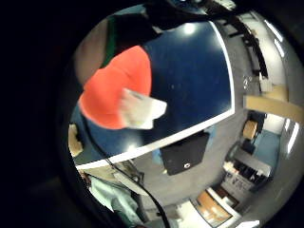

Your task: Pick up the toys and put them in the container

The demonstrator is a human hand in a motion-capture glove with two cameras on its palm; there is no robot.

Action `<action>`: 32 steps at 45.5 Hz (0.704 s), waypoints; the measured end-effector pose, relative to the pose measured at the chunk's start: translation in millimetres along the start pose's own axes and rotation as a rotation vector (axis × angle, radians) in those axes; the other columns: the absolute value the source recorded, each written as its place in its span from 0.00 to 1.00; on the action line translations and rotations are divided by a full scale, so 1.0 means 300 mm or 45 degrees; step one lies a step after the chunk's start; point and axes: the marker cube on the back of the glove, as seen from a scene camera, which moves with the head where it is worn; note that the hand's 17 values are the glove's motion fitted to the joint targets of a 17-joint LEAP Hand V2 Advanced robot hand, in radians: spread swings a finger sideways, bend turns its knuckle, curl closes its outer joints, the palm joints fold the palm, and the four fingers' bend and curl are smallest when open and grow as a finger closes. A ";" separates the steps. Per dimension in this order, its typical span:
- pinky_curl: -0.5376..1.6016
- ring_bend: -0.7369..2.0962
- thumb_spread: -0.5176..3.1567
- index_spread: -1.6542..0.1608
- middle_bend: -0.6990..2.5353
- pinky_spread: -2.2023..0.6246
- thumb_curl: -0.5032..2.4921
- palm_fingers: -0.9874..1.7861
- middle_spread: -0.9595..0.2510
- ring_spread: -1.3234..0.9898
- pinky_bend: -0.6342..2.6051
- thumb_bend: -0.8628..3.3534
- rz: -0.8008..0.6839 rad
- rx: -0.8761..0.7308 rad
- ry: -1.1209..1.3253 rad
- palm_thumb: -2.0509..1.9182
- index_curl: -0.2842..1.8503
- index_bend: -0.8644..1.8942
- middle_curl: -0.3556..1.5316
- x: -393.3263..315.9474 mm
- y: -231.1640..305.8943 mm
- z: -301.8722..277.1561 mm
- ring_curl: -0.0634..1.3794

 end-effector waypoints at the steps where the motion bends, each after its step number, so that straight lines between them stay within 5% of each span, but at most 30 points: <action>1: 0.41 0.31 0.51 0.76 0.24 0.80 0.26 0.27 0.80 0.58 0.47 0.23 -0.012 -0.132 0.007 0.55 0.25 0.37 0.29 0.007 0.022 0.028 0.13; 4: 0.42 0.32 0.50 0.75 0.24 0.80 0.26 0.27 0.80 0.59 0.49 0.23 0.002 -0.281 0.059 0.55 0.25 0.36 0.28 0.019 0.027 0.080 0.13; 8: 0.44 0.38 0.49 0.75 0.23 0.79 0.27 0.34 0.80 0.59 0.54 0.23 0.018 -0.155 0.201 0.58 0.23 0.34 0.27 0.029 0.023 0.111 0.17; 13: 0.43 0.55 0.50 0.74 0.27 0.73 0.29 0.53 0.76 0.55 0.56 0.26 -0.033 -0.015 0.238 0.63 0.22 0.35 0.27 0.020 0.008 0.105 0.23; 18: 0.43 0.60 0.46 0.74 0.33 0.68 0.32 0.66 0.69 0.49 0.54 0.27 -0.141 -0.192 0.179 0.67 0.22 0.37 0.30 -0.030 0.002 0.044 0.28; 23: 0.43 0.62 0.41 0.73 0.37 0.67 0.34 0.70 0.65 0.46 0.53 0.27 -0.325 -0.395 0.114 0.69 0.23 0.38 0.33 -0.121 0.015 -0.061 0.31; 32: 0.44 0.64 0.34 0.71 0.41 0.65 0.38 0.74 0.59 0.43 0.51 0.26 -0.593 -0.392 0.068 0.70 0.26 0.40 0.38 -0.466 0.112 -0.344 0.35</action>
